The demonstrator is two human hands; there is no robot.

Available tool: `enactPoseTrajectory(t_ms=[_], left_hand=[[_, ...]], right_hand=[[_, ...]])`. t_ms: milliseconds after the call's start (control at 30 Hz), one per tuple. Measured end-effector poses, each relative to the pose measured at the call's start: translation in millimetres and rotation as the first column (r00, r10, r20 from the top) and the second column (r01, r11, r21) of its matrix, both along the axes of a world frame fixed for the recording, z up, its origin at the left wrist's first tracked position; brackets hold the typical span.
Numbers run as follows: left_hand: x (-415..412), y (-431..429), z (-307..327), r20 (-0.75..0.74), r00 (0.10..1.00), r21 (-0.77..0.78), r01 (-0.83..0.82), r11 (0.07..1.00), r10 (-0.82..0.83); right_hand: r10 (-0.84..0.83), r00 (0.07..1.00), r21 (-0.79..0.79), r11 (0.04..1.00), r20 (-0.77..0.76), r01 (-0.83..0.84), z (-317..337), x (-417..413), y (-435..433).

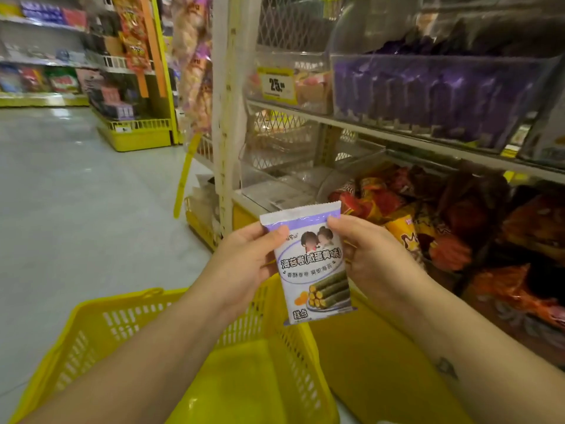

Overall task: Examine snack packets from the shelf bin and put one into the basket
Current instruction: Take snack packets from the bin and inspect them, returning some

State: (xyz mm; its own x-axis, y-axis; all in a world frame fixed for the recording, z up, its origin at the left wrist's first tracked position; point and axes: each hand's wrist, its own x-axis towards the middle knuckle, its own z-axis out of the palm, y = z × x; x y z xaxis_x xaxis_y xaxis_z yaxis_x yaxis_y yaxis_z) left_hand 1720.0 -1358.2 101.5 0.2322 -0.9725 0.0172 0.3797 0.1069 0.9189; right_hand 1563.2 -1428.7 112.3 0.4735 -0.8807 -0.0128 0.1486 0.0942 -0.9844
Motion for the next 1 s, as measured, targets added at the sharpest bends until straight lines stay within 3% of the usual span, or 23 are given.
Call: enactPoseTrajectory(t_ms=[267, 533, 600, 667, 800, 900, 1000], left_hand=[[-4.8, 1.9, -0.4, 0.061, 0.998, 0.031, 0.001, 1.0, -0.003], [-7.3, 2.7, 2.6, 0.042, 0.999, 0.089, 0.025, 0.996, -0.029], [-7.7, 2.7, 2.3, 0.01, 1.0, 0.116, 0.002, 0.993, -0.003], [-5.4, 2.0, 4.3, -0.072, 0.996, 0.133, -0.038, 0.99, 0.047], [5.9, 0.8, 13.2, -0.26, 0.957, 0.143, -0.091, 0.985, 0.127], [9.9, 1.8, 14.7, -0.228, 0.973, 0.149, 0.005, 0.989, 0.029], [9.2, 4.8, 10.6, -0.13, 0.969, 0.21, 0.233, 0.95, -0.21]], right_hand=[[-0.12, 0.992, 0.12, 0.986, 0.032, 0.116, -1.0, 1.1, 5.8], [-0.106, 0.992, 0.096, 0.989, -0.061, 0.112, 0.3, -5.3, 5.4], [-0.054, 0.995, 0.091, 0.994, -0.087, 0.062, -0.4, -8.4, 3.3], [0.098, 0.98, 0.049, 0.995, -0.174, -0.091, 1.7, -14.8, 3.8], [0.348, 0.853, 0.043, 0.932, -0.389, -0.361, -0.7, -26.6, 3.7], [0.389, 0.884, 0.119, 0.921, -0.259, -0.371, -2.2, -27.7, 3.6], [0.339, 0.928, 0.156, 0.936, -0.155, -0.316, -0.2, -27.2, 3.9]])
